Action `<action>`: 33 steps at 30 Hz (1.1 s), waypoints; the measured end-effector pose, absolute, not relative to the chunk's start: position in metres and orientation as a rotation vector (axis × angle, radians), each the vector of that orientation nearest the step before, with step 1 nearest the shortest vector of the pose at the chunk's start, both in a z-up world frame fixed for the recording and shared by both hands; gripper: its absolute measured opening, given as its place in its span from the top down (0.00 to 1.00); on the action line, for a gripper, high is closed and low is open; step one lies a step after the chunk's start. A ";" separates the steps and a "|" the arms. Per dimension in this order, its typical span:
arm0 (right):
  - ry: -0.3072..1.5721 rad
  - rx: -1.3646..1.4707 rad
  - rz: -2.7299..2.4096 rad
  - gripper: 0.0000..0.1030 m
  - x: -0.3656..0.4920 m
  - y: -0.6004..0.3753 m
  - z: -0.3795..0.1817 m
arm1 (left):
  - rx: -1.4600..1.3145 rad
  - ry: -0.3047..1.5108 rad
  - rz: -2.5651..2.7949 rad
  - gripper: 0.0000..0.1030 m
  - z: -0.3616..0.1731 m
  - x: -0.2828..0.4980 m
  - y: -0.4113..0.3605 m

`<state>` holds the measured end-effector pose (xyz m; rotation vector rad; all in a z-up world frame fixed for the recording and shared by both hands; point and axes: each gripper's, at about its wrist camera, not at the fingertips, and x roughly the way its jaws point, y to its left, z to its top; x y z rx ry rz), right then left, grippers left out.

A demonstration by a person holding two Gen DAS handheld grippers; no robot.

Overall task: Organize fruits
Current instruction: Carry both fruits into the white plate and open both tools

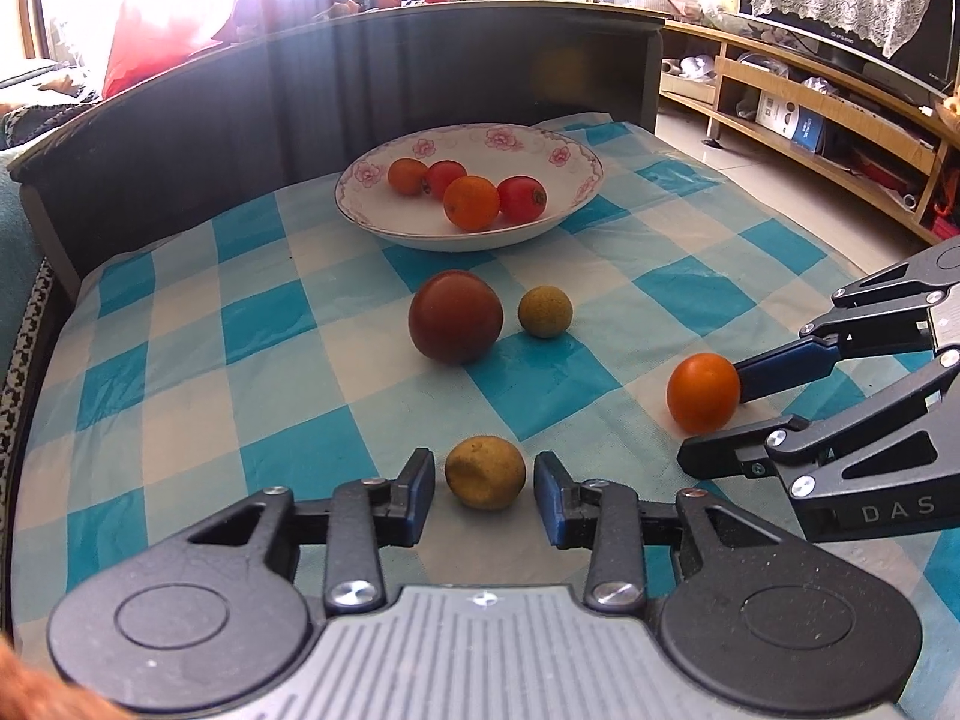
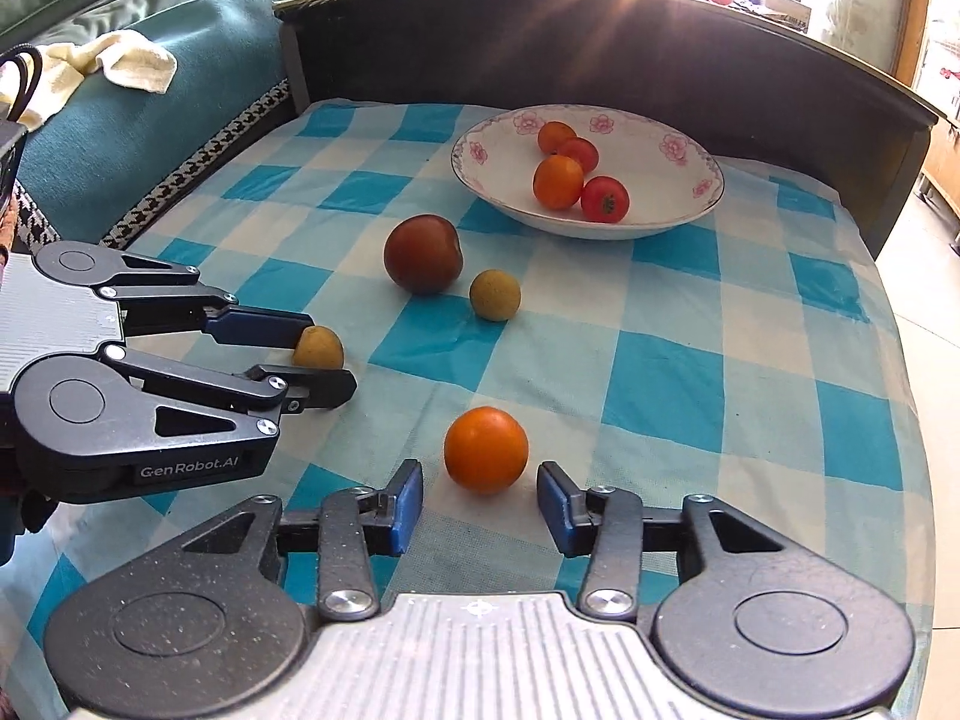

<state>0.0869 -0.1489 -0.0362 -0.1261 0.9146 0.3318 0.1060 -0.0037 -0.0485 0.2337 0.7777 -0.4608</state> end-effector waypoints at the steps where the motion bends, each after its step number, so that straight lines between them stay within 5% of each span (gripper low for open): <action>1: 0.913 -0.123 0.334 0.63 0.088 -0.149 -0.037 | 0.236 0.777 -0.458 0.52 -0.048 0.106 -0.004; 6: 0.914 -0.102 0.342 0.64 0.095 -0.148 -0.037 | 0.239 0.778 -0.449 0.52 -0.048 0.106 -0.004; 10: 0.914 -0.114 0.329 0.76 0.096 -0.146 -0.035 | 0.232 0.801 -0.454 0.62 -0.046 0.108 -0.007; 33: 0.792 0.000 0.268 0.77 0.150 -0.158 0.012 | 0.168 0.707 -0.389 0.64 0.000 0.166 -0.029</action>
